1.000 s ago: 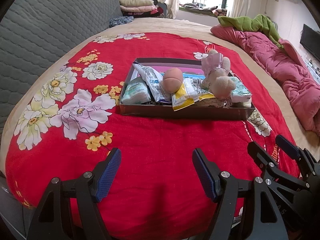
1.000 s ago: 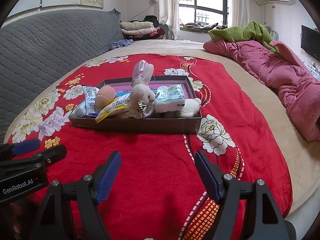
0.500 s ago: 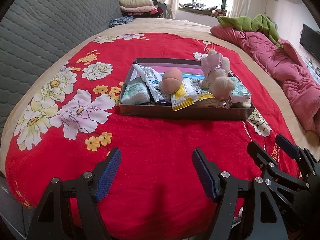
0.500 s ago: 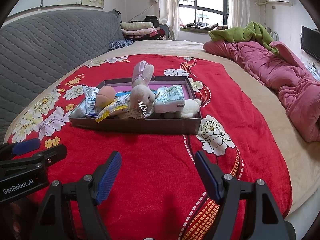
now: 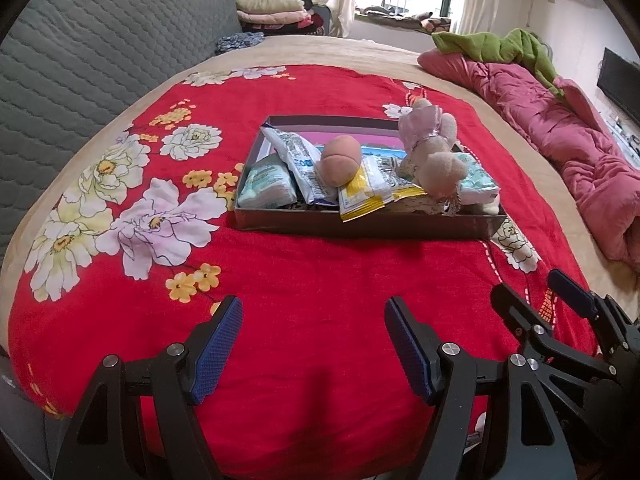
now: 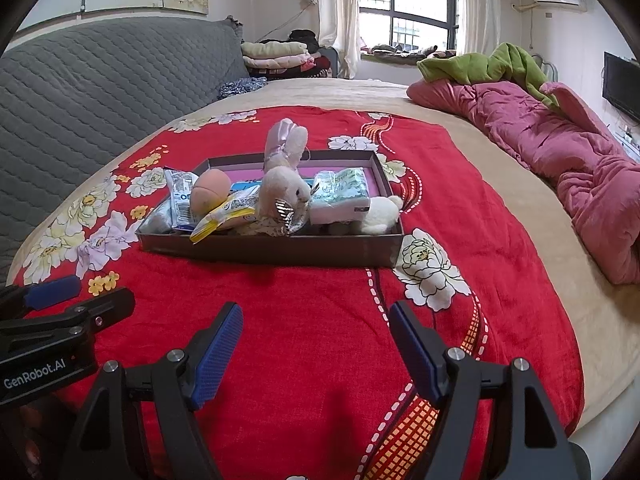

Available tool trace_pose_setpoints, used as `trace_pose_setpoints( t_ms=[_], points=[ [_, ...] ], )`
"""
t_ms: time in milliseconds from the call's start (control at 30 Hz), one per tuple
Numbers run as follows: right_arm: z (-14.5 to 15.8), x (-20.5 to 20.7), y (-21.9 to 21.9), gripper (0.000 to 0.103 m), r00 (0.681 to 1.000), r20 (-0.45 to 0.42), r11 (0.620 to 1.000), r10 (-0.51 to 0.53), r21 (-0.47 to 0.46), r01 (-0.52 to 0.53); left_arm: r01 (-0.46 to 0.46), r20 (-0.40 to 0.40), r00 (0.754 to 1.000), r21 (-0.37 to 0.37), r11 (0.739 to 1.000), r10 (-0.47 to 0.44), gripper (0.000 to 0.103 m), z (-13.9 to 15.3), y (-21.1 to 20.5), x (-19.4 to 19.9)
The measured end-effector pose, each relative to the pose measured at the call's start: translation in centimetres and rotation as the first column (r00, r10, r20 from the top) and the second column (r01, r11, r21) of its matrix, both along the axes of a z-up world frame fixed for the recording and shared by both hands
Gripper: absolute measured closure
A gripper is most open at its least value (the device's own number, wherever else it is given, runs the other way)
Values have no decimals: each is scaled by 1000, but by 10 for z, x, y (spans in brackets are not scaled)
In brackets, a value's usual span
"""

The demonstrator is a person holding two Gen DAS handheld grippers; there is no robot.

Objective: Organize soft objects

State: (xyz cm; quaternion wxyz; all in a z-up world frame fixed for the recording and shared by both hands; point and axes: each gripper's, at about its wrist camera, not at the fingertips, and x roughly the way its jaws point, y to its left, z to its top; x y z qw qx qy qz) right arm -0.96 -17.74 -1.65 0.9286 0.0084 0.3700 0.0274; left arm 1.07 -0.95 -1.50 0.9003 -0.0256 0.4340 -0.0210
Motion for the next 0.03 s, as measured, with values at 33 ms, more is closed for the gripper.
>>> trace_pose_setpoints(
  t_ms=[33],
  points=[
    [-1,0,0,28,1000,0,1000,0,0,0,0,2,1000,4,1000,0,28,1,-1,0]
  ],
)
